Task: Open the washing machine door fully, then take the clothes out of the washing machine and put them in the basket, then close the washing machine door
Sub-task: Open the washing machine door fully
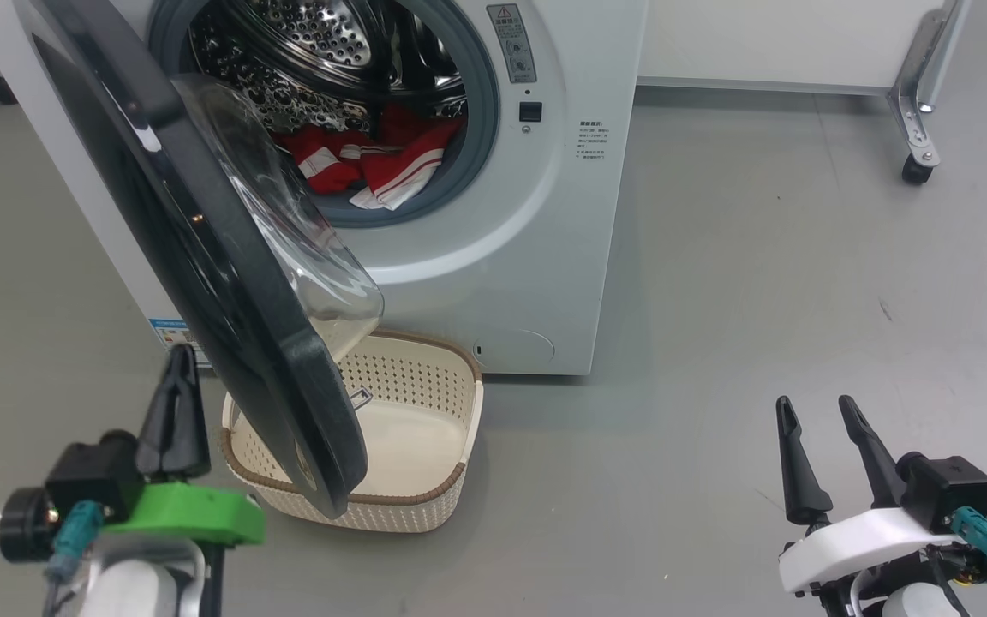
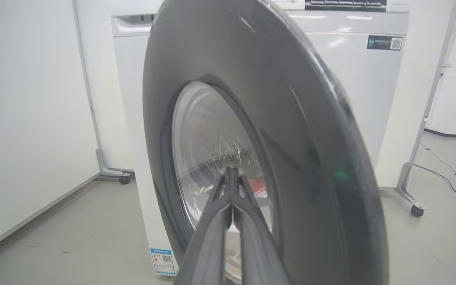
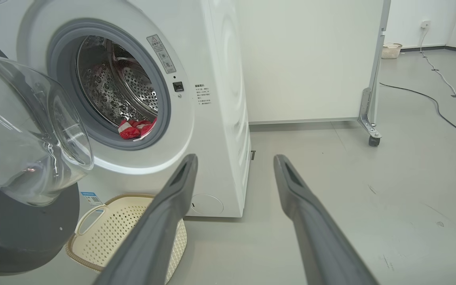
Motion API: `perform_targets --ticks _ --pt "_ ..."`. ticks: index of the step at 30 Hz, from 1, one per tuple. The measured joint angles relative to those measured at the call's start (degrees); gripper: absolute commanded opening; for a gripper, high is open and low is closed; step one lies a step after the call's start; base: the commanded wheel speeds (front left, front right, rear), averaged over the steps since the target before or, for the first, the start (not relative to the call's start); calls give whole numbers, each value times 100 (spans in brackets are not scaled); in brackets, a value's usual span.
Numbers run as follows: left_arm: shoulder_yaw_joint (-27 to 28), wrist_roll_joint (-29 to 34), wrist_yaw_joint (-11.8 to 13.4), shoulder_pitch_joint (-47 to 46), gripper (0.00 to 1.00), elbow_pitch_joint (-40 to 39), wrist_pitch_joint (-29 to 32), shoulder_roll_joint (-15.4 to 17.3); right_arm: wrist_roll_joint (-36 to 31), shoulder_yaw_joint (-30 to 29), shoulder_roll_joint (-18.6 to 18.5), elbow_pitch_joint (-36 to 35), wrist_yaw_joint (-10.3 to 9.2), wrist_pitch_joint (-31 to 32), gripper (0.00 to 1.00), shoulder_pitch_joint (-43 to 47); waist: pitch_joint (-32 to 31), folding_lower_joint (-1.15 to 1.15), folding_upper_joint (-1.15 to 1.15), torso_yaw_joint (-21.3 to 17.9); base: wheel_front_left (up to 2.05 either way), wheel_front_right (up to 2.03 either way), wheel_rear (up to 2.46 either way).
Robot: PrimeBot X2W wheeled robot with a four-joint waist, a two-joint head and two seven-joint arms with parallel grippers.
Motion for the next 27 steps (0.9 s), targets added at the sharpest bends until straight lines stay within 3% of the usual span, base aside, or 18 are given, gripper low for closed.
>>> perform_targets --ticks 5,12,27 --pt "261 97 -1 -550 0 -616 -2 82 -3 -47 35 -7 0 -1 100 0 -8 0 0 12 0 0 0" --pt "211 219 -94 -1180 0 -1091 -29 202 -60 8 83 -7 0 -1 100 0 -21 0 0 25 0 0 0" --pt "-631 523 -387 -1705 0 -1376 489 248 -92 33 207 1 0 -1 100 -2 -20 0 0 -118 0 0 0"
